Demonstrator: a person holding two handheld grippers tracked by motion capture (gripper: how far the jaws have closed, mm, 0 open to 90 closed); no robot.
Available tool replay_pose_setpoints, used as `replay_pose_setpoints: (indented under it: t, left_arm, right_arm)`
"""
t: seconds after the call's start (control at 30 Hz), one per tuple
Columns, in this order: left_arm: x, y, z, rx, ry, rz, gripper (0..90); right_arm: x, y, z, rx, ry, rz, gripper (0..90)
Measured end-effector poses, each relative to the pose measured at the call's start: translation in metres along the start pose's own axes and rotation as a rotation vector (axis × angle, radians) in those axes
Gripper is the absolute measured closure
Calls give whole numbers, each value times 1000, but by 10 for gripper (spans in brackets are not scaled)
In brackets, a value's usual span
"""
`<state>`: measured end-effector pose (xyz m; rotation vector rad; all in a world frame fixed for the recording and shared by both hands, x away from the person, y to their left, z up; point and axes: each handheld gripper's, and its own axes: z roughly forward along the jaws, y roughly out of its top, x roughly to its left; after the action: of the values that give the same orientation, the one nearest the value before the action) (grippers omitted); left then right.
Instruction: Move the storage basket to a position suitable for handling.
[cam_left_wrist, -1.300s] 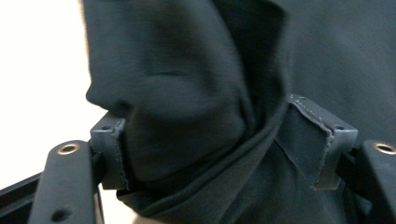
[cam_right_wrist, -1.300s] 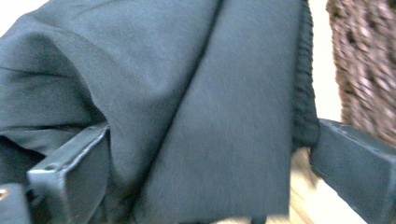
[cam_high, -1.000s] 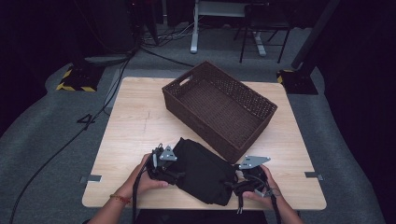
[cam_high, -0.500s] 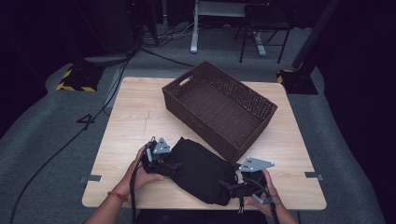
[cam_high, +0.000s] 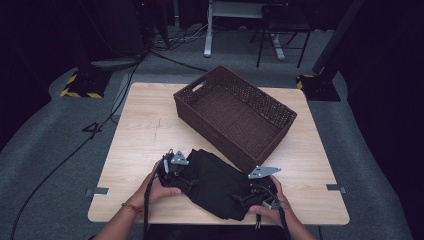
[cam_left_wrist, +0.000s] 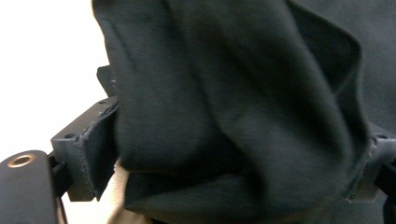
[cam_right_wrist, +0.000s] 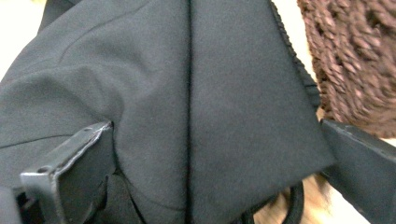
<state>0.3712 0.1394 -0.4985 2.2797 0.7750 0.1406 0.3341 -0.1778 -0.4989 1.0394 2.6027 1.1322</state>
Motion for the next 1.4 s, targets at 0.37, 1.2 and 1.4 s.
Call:
replay_pose_setpoints:
  t: [0.37, 1.2, 1.4]
  left_arm:
    - [-5, 0, -11, 4, 5, 33, 88]
    - [-3, 5, -3, 35, -60, 36, 257]
    - [-1, 4, -4, 18, -130, 20, 475]
  right_arm:
    - [5, 8, 1, 35, 41, -88, 218]
    - [2, 11, 0, 47, 103, -132, 334]
    - [4, 11, -1, 46, 97, -148, 349]
